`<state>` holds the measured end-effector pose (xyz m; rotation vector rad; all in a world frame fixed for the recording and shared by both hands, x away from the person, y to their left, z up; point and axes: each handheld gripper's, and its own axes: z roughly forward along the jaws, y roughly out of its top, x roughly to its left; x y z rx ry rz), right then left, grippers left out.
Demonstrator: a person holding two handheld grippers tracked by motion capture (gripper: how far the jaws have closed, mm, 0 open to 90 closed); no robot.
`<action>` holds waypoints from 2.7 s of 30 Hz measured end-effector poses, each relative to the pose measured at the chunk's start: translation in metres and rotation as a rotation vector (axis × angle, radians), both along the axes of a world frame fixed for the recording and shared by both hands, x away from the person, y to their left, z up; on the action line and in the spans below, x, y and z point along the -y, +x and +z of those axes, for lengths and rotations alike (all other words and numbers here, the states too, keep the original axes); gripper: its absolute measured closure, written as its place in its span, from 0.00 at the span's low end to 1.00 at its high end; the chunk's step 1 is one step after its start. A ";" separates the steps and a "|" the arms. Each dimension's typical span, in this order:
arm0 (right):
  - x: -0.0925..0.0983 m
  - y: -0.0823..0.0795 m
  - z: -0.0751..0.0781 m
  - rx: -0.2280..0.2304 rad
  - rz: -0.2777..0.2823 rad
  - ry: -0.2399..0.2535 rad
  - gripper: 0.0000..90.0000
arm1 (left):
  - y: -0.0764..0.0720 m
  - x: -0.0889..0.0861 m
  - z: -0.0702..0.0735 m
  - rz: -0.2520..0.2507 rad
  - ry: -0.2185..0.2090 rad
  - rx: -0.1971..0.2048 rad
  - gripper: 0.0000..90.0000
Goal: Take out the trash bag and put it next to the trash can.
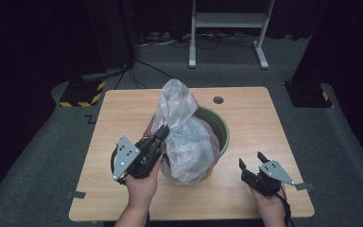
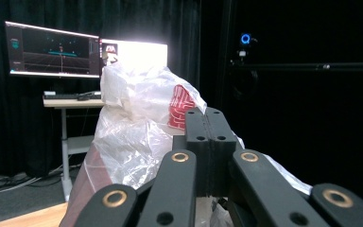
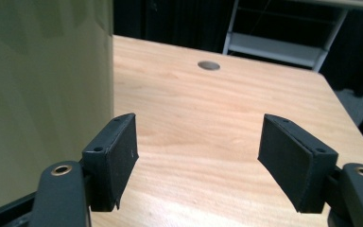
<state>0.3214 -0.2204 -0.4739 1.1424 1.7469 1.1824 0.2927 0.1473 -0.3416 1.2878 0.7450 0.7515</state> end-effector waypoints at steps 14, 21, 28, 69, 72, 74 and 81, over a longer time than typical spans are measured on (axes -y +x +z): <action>0.011 0.006 -0.012 -0.048 -0.059 0.036 0.22 | -0.001 0.000 0.024 -0.021 -0.036 0.065 1.00; 0.012 0.008 -0.013 -0.052 -0.118 0.049 0.18 | -0.005 -0.002 0.043 -0.017 -0.055 0.109 1.00; 0.014 0.009 -0.015 -0.067 -0.120 0.047 0.18 | -0.010 -0.015 0.058 0.008 -0.066 0.143 1.00; 0.010 0.015 -0.026 -0.120 -0.077 -0.017 0.16 | -0.034 -0.132 0.006 0.246 -0.036 0.020 1.00; 0.011 0.016 -0.027 -0.126 -0.068 -0.015 0.16 | -0.031 -0.134 -0.003 0.260 -0.006 -0.002 1.00; 0.011 0.016 -0.028 -0.133 -0.071 -0.017 0.16 | -0.029 -0.135 -0.009 0.265 0.004 -0.016 1.00; 0.011 0.015 -0.027 -0.125 -0.068 -0.017 0.16 | -0.018 -0.135 -0.030 0.280 0.039 -0.061 1.00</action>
